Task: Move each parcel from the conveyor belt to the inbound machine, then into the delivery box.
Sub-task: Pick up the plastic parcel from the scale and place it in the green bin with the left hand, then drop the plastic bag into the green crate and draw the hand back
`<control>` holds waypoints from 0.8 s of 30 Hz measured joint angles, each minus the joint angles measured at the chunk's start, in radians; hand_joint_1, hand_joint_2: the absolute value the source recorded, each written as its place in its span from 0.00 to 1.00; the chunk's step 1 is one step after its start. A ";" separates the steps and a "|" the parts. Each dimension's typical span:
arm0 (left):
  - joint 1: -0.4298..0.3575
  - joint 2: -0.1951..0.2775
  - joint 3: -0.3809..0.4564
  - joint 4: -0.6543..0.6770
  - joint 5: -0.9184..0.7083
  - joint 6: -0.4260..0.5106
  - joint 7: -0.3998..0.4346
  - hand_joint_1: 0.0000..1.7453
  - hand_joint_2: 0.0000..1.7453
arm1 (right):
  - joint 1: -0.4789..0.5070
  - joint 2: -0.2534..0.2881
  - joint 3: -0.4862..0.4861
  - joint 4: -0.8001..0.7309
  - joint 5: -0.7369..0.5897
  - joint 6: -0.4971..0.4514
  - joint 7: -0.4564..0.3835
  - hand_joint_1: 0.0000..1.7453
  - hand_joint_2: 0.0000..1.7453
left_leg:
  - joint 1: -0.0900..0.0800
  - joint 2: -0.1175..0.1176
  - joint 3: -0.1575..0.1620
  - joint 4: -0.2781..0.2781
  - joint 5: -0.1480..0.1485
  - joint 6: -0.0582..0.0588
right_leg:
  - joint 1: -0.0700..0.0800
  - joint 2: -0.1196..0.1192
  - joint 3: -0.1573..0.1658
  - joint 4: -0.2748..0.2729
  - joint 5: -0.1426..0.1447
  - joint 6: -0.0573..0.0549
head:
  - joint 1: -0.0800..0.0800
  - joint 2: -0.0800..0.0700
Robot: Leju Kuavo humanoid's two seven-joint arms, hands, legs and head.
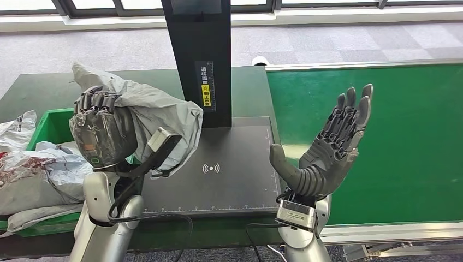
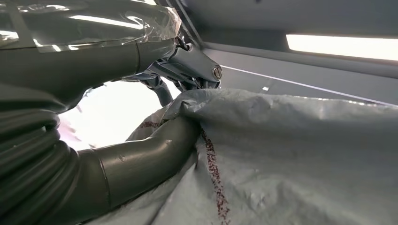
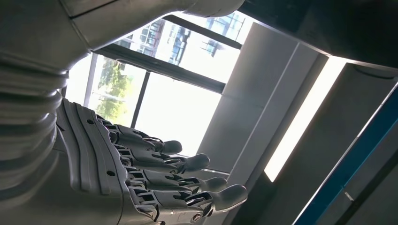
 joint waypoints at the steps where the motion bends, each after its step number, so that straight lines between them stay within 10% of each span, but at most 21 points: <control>1: 0.000 0.008 0.017 -0.001 0.000 0.000 0.012 1.00 1.00 | 0.002 0.000 0.000 -0.005 0.000 0.000 0.000 0.00 1.00 | 0.000 0.000 0.000 0.000 0.000 0.000 | 0.000 0.000 0.000 0.000 0.000 0.000 | 0.000 0.000; 12: -0.005 0.044 0.193 0.026 0.000 0.000 0.046 1.00 1.00 | 0.016 -0.002 0.000 -0.037 0.002 0.000 0.000 0.00 1.00 | 0.000 0.000 0.000 0.000 0.000 0.000 | 0.000 0.000 0.000 0.000 0.000 0.000 | 0.000 0.000; 24: -0.039 -0.024 0.583 0.086 0.028 -0.001 -0.208 1.00 1.00 | 0.024 -0.003 0.000 -0.050 -0.003 0.000 0.000 0.00 1.00 | 0.000 0.001 0.000 0.000 0.000 -0.001 | 0.001 0.001 -0.001 0.000 0.000 0.000 | 0.000 0.000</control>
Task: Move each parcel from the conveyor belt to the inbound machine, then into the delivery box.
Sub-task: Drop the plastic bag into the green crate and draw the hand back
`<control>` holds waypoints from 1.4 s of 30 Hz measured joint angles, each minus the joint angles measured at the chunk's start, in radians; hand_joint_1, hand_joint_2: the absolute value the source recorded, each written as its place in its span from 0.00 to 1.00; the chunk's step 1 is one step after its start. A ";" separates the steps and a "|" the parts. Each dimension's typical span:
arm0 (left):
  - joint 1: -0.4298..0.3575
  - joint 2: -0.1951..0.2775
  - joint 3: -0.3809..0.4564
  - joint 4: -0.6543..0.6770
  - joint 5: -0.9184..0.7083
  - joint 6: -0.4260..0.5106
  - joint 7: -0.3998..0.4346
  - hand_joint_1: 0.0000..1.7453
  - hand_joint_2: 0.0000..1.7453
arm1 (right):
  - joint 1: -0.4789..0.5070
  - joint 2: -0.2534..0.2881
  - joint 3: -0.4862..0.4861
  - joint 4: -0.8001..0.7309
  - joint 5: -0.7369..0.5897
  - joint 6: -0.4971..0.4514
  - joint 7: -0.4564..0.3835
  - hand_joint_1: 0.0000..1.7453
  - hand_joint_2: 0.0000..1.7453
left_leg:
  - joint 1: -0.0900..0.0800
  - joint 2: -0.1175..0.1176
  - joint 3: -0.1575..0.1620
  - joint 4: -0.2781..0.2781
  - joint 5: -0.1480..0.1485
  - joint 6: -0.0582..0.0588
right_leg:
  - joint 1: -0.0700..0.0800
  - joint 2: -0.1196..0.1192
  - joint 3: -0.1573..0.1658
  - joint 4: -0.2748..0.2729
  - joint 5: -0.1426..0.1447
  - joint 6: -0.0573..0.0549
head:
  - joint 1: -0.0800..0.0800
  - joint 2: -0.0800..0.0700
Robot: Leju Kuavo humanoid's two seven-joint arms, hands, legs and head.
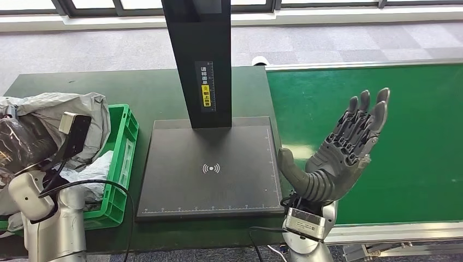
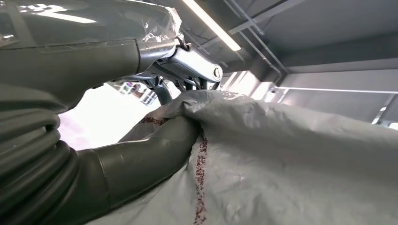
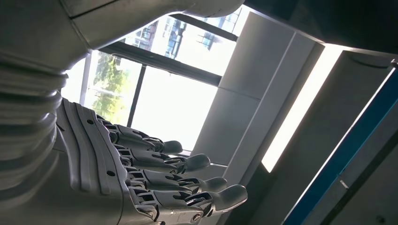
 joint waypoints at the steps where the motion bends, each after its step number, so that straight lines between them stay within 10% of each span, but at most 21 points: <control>1: -0.001 -0.003 0.013 0.003 -0.004 0.000 0.001 1.00 1.00 | 0.000 0.000 0.000 0.000 0.000 0.000 0.000 0.00 1.00 | 0.000 0.000 0.000 0.000 0.000 0.000 | 0.000 0.000 0.000 0.000 0.000 0.000 | 0.000 0.000; 15: -0.010 -0.006 0.116 0.040 -0.001 0.000 0.016 0.99 1.00 | 0.007 -0.001 0.000 -0.008 0.002 0.000 0.000 0.00 1.00 | 0.000 0.000 0.000 0.000 0.000 0.000 | 0.000 0.000 0.000 0.000 0.000 0.000 | 0.000 0.000; 20: -0.010 0.001 0.141 0.056 0.009 0.000 -0.008 0.00 1.00 | 0.007 -0.001 0.000 -0.008 0.006 0.000 0.000 0.00 1.00 | 0.000 0.000 0.000 0.000 0.000 0.000 | 0.000 0.000 0.000 0.000 0.000 0.000 | 0.000 0.000; 42: -0.038 0.013 0.143 0.190 -0.020 0.000 0.044 0.00 1.00 | 0.018 -0.002 0.000 -0.010 0.018 0.000 0.000 0.00 1.00 | 0.000 0.000 0.000 0.000 0.000 0.000 | 0.000 0.000 0.000 0.000 0.000 0.000 | 0.000 0.000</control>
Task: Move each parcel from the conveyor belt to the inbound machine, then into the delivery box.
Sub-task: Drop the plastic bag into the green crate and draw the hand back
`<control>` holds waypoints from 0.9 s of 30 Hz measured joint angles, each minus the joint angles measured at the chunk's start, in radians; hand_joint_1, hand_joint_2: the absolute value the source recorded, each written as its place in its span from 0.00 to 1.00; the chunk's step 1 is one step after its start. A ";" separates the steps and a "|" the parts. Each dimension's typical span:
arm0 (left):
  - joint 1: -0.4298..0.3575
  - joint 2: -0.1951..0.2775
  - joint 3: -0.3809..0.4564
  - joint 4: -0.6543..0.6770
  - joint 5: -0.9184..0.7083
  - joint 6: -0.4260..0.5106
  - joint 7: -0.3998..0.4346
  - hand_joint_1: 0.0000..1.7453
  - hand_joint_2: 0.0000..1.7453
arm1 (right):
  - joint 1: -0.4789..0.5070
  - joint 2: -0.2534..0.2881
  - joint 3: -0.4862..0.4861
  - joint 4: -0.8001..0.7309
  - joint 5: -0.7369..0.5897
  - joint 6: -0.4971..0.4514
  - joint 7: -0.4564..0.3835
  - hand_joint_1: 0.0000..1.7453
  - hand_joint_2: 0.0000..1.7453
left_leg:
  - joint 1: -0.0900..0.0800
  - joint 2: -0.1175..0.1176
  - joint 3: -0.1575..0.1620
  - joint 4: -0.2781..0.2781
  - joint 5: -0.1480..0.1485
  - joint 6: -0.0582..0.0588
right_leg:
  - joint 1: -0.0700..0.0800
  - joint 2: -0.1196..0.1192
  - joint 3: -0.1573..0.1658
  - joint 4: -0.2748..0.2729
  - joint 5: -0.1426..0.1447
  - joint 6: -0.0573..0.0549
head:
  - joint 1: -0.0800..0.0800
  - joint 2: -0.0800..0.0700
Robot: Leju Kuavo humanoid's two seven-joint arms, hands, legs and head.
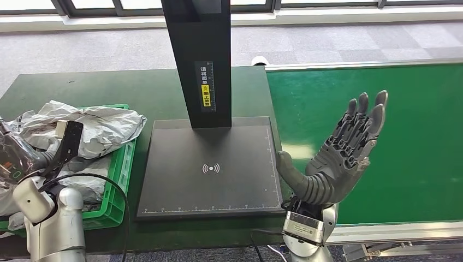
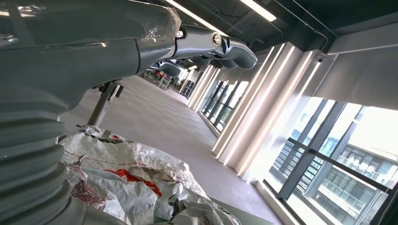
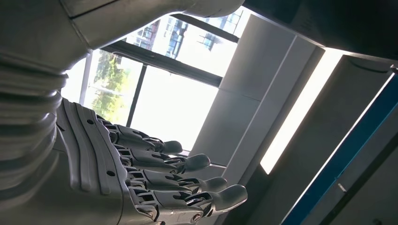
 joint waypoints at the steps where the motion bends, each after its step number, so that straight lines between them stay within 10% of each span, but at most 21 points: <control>1: -0.002 0.000 0.000 0.003 0.000 0.000 -0.002 0.00 1.00 | 0.000 0.000 0.000 0.000 0.000 0.000 0.000 0.00 1.00 | 0.000 0.000 0.000 0.000 0.000 0.000 | 0.000 0.000 0.000 0.000 0.000 0.000 | 0.000 0.000; 11: -0.012 -0.020 0.000 -0.013 0.062 0.000 -0.114 0.00 1.00 | 0.006 -0.001 0.000 0.000 -0.001 0.000 0.000 0.00 1.00 | 0.000 0.000 0.000 0.000 0.000 0.000 | 0.000 0.000 0.000 0.000 0.000 0.000 | 0.000 0.000; 18: -0.031 -0.122 0.072 -0.022 0.748 -0.027 -0.691 0.00 1.00 | 0.009 -0.002 0.000 0.003 -0.016 0.000 0.000 0.00 1.00 | -0.001 -0.001 0.000 0.000 0.000 0.000 | -0.001 -0.001 0.000 0.000 0.000 0.000 | 0.000 0.000; 27: 0.073 -0.146 -0.157 -0.092 1.154 -0.147 -0.722 0.00 1.00 | 0.004 -0.002 0.012 0.065 -0.031 0.001 0.000 0.00 1.00 | -0.001 -0.001 -0.001 0.000 0.000 0.000 | -0.001 -0.001 0.000 0.000 0.000 0.000 | 0.000 0.000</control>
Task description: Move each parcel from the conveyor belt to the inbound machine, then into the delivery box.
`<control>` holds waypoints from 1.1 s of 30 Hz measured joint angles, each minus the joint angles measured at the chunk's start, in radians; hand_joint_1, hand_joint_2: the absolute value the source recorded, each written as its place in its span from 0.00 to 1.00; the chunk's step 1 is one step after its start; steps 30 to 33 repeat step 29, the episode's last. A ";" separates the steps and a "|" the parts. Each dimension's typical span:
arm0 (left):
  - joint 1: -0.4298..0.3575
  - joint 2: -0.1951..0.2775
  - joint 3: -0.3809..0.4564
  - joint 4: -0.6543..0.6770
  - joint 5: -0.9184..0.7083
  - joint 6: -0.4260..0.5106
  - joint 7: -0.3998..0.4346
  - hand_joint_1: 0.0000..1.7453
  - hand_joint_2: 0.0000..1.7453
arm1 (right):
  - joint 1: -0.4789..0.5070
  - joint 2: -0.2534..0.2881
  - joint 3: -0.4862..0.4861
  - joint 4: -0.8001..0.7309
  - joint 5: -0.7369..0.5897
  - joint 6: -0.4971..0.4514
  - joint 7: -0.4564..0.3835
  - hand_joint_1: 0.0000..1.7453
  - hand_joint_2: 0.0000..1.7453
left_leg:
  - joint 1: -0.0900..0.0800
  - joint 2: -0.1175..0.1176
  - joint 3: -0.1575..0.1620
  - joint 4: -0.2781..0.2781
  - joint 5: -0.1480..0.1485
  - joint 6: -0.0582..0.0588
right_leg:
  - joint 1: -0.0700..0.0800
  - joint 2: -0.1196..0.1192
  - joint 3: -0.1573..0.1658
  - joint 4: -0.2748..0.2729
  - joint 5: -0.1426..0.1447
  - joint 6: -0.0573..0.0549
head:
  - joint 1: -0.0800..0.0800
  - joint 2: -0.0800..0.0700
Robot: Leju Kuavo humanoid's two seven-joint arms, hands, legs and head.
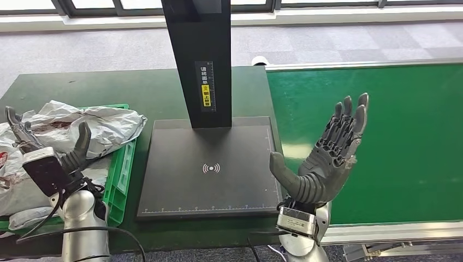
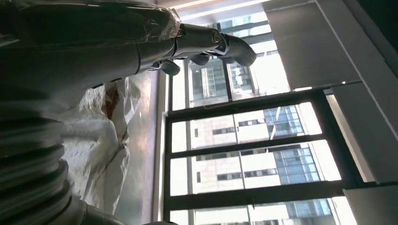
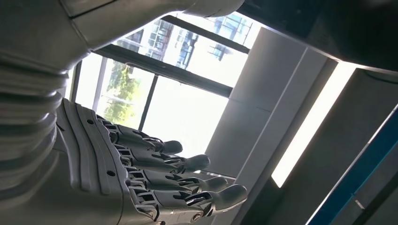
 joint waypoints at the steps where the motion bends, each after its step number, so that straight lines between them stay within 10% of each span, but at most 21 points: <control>1: 0.014 0.001 -0.019 -0.016 0.033 -0.024 0.000 0.00 1.00 | -0.003 -0.001 0.006 0.015 -0.012 0.000 0.000 0.00 1.00 | 0.000 0.000 0.000 0.000 0.000 0.000 | 0.000 0.000 0.000 0.000 0.000 0.000 | 0.000 0.000; 12: 0.252 -0.001 -0.359 -0.245 0.269 -0.364 0.000 0.00 1.00 | -0.021 -0.032 0.205 0.260 -0.094 0.022 0.000 0.00 1.00 | 0.000 -0.001 -0.001 0.000 -0.001 0.001 | 0.000 0.000 -0.001 0.000 -0.001 0.001 | 0.000 0.000; 33: 0.284 -0.007 -0.455 -0.216 0.276 -0.456 0.001 0.00 1.00 | -0.011 -0.057 0.274 0.311 -0.088 0.045 0.000 0.00 1.00 | 0.000 -0.001 -0.001 0.000 -0.001 0.001 | 0.000 0.000 -0.001 0.000 -0.001 0.001 | 0.000 0.000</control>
